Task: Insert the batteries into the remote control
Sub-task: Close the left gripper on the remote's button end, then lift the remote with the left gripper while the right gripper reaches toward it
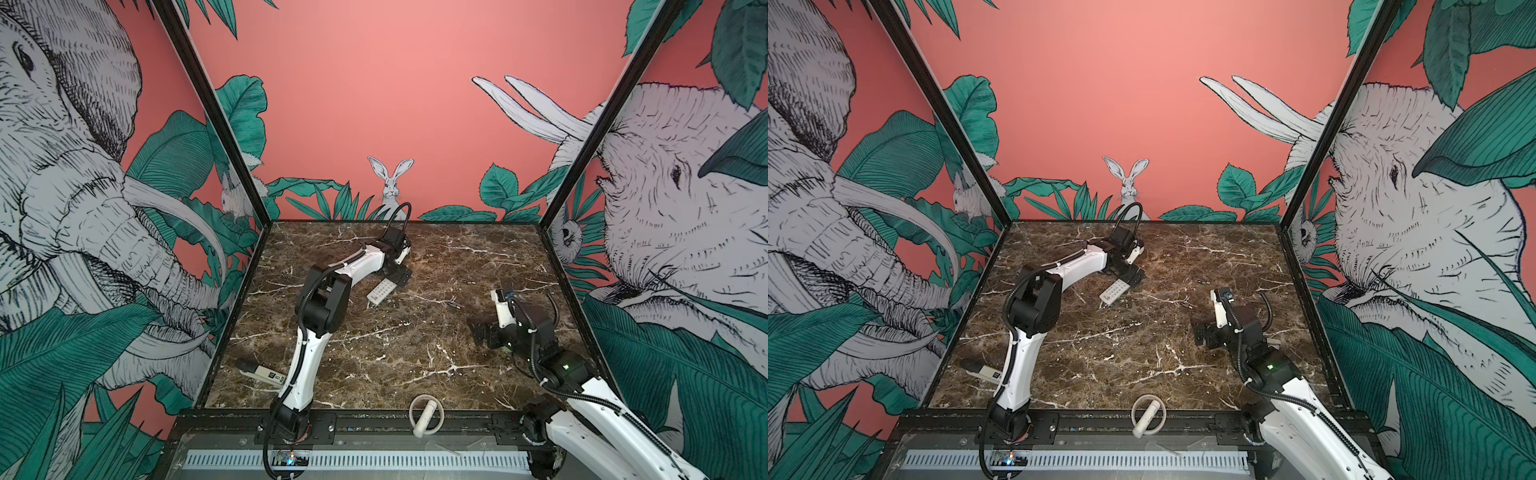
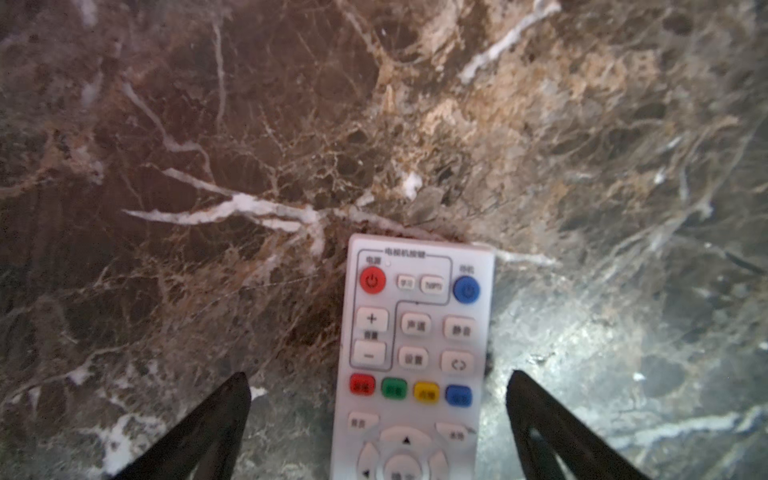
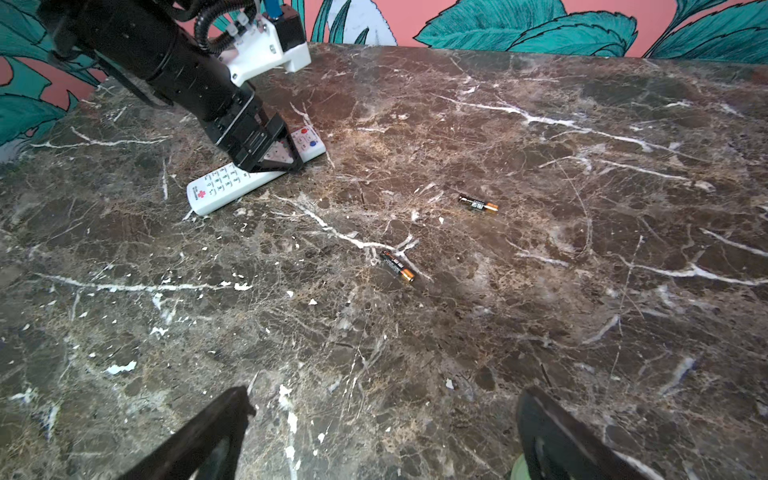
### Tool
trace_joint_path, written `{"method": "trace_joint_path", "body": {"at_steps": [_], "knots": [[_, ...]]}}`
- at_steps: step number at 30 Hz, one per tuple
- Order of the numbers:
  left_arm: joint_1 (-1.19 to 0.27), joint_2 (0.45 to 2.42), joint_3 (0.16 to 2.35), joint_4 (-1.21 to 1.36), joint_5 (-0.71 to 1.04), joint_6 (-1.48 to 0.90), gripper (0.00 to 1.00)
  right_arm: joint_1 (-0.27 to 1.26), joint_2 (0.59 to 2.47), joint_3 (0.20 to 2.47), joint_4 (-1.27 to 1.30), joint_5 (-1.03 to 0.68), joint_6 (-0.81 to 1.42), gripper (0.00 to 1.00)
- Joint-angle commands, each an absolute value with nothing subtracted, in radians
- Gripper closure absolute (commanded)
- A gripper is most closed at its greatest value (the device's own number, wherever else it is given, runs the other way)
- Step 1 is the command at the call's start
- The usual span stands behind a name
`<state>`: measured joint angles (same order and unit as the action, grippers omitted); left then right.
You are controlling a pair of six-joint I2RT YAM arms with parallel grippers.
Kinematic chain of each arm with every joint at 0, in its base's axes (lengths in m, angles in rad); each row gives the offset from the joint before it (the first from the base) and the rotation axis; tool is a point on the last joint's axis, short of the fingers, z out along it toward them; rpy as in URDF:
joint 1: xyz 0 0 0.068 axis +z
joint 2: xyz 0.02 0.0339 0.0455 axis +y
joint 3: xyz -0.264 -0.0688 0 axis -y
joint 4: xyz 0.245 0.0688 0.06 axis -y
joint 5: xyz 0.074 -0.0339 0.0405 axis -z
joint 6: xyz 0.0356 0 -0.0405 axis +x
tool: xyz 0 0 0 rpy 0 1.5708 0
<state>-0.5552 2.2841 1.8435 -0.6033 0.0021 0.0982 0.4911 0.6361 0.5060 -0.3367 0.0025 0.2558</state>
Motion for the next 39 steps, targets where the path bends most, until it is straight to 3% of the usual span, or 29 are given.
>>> {"method": "trace_joint_path", "body": {"at_steps": [1, 13, 21, 31, 39], "knots": [[-0.564, 2.295, 1.886, -0.639, -0.007, 0.113, 0.12, 0.499, 0.608, 0.501, -0.345, -0.025, 0.273, 0.01], [-0.579, 2.367, 1.961, -0.682, 0.019, 0.132, 0.21, 0.501, 0.605, 0.495, -0.348, -0.031, 0.279, 0.01], [-0.58, 2.353, 1.942, -0.674, 0.016, 0.143, 0.48, 0.503, 0.617, 0.496, -0.333, -0.054, 0.287, 0.01], [-0.58, 2.194, 1.844, -0.641, 0.039, 0.124, 0.65, 0.507, 0.627, 0.463, -0.263, -0.083, 0.303, 0.01], [-0.578, 1.932, 1.634, -0.563, 0.182, 0.056, 0.67, 0.51, 0.669, 0.461, -0.168, -0.152, 0.316, 0.01]]}}
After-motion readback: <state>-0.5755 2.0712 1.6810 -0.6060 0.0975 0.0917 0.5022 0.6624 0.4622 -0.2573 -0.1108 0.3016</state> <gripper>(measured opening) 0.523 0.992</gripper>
